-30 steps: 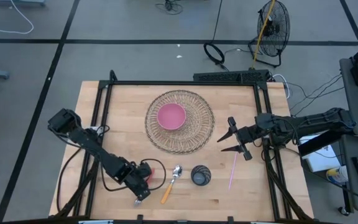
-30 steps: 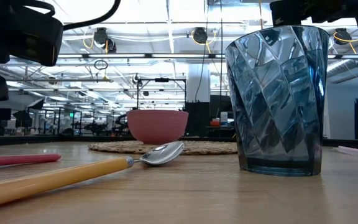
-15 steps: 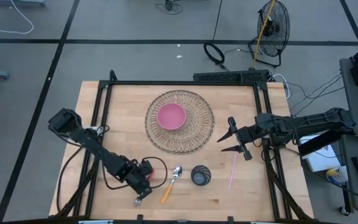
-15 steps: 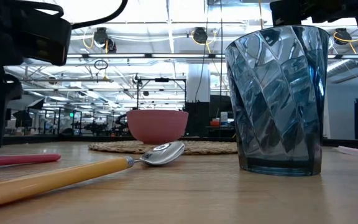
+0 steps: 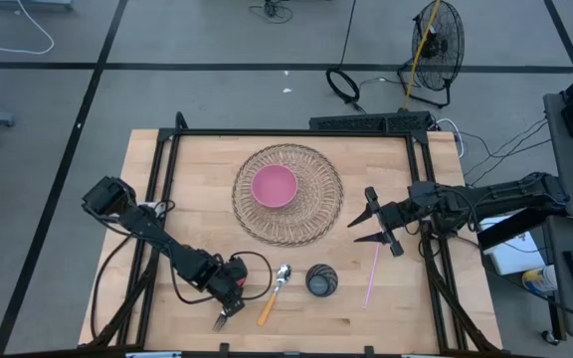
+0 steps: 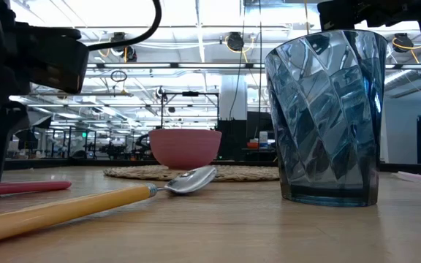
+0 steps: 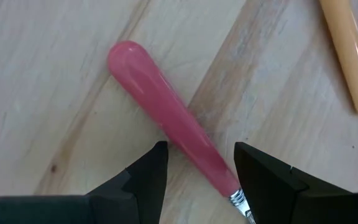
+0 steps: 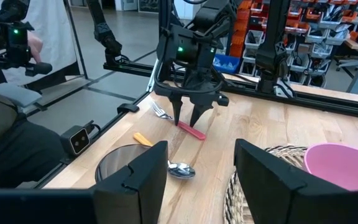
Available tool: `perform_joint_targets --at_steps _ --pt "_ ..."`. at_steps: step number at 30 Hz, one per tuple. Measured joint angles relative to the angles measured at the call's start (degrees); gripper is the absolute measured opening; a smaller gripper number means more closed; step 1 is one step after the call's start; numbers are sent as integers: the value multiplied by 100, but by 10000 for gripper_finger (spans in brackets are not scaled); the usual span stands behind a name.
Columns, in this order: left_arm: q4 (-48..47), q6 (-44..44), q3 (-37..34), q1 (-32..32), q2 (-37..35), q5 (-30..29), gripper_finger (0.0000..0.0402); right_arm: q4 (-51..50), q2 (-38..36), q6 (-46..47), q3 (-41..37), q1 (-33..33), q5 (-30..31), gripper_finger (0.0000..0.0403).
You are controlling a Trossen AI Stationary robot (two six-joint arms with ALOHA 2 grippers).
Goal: Pick & Place Utensil
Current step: Put the red fork into the pink bowl on the woven mat
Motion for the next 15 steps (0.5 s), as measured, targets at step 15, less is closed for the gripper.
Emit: perform_joint_targets --at_steps 15 --pt "-357 901 -7 354 11 149 195 1 -2 12 0 -1 1 176"
